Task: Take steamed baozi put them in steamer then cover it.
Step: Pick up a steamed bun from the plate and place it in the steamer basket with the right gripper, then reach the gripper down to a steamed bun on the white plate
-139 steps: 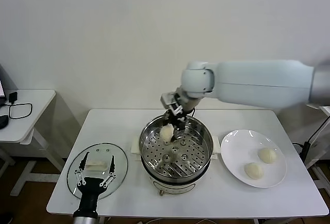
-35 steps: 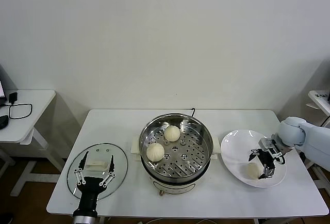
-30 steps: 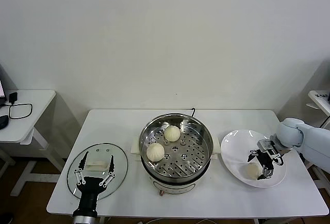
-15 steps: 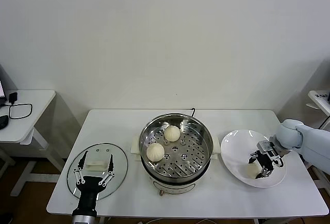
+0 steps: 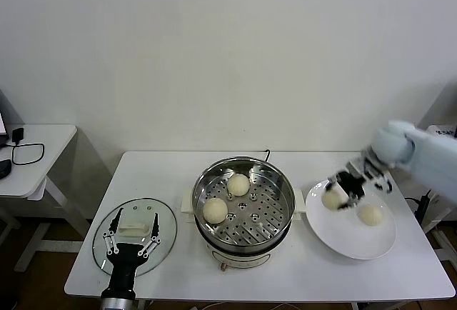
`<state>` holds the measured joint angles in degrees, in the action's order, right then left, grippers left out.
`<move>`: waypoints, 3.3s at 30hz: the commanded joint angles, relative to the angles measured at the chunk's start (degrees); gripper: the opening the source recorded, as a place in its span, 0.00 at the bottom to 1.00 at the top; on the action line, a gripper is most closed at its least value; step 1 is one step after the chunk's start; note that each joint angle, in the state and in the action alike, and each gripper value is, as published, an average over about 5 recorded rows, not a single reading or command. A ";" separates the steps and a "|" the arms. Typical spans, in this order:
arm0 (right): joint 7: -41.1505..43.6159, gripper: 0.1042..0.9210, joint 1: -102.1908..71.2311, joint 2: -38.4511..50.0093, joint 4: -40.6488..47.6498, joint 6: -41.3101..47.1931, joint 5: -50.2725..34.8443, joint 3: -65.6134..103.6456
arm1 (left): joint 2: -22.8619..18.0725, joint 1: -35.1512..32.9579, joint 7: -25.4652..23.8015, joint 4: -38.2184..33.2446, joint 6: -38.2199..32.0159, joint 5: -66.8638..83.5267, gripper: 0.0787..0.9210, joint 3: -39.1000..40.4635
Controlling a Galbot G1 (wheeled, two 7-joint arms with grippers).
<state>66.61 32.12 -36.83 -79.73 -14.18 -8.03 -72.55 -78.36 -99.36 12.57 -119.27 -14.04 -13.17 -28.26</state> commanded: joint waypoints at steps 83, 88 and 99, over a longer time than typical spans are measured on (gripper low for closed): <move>3.87 0.88 3.56 2.58 -3.62 12.86 -10.88 8.17 | 0.39 0.90 0.27 0.61 -0.35 0.40 0.88 0.03; 4.32 0.88 -0.62 8.77 3.81 18.50 -12.71 7.64 | 0.68 1.00 0.25 0.50 -0.30 0.33 0.88 0.40; 3.84 0.88 -18.92 10.53 20.06 12.94 0.04 15.41 | 0.67 0.91 0.25 0.42 -0.11 0.26 0.88 0.46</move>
<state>71.21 25.33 -31.28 -73.14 -4.21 -11.41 -62.30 -77.57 -98.39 12.82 -118.72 -14.26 -12.87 -27.76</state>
